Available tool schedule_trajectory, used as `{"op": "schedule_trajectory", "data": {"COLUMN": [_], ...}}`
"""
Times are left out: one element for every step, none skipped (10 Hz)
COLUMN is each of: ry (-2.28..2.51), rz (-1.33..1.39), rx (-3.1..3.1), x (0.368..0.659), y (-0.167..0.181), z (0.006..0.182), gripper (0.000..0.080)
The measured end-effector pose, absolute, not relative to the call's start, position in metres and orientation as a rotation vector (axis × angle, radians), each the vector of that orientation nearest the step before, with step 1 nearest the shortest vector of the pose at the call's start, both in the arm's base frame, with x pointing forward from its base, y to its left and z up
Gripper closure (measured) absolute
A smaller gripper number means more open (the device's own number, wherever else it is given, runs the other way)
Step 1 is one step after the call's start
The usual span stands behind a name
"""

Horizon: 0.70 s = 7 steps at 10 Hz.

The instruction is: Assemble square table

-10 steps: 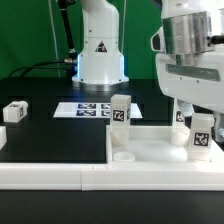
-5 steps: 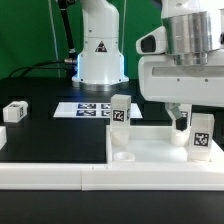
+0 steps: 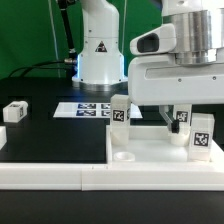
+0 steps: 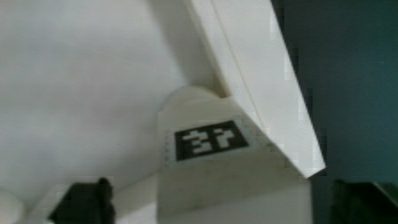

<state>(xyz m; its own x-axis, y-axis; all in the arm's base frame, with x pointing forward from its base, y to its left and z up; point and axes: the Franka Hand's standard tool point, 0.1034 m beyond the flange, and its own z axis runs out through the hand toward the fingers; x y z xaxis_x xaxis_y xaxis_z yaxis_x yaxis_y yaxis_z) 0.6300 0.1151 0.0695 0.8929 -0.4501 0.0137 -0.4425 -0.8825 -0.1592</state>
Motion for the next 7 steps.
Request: {"op": "schedule_trajectory", "data": {"ry": [0.727,0.819,0.900,1.046,1.279,1.535,1.706], "rz": [-0.072,-0.064,-0.058,-0.045,-0.019,0.016,0.037], "rx": [-2.897,-2.871,-2.847,-2.794,-2.698,-2.570,-2.467], "x": [0.6300,0.6299,0.6298,0.6298,0.6294,0.6297,0.6290], "y": [0.1151,0.1151,0.1143,0.1142,0.1143,0.1140,0.1143], "z": [0.0695,0.0694,0.0693,0.0692,0.0697,0.0717,0.0720], "gripper": [0.0346,0.0497,0.0508,0.0508,0.0508,0.0508,0.0508]}}
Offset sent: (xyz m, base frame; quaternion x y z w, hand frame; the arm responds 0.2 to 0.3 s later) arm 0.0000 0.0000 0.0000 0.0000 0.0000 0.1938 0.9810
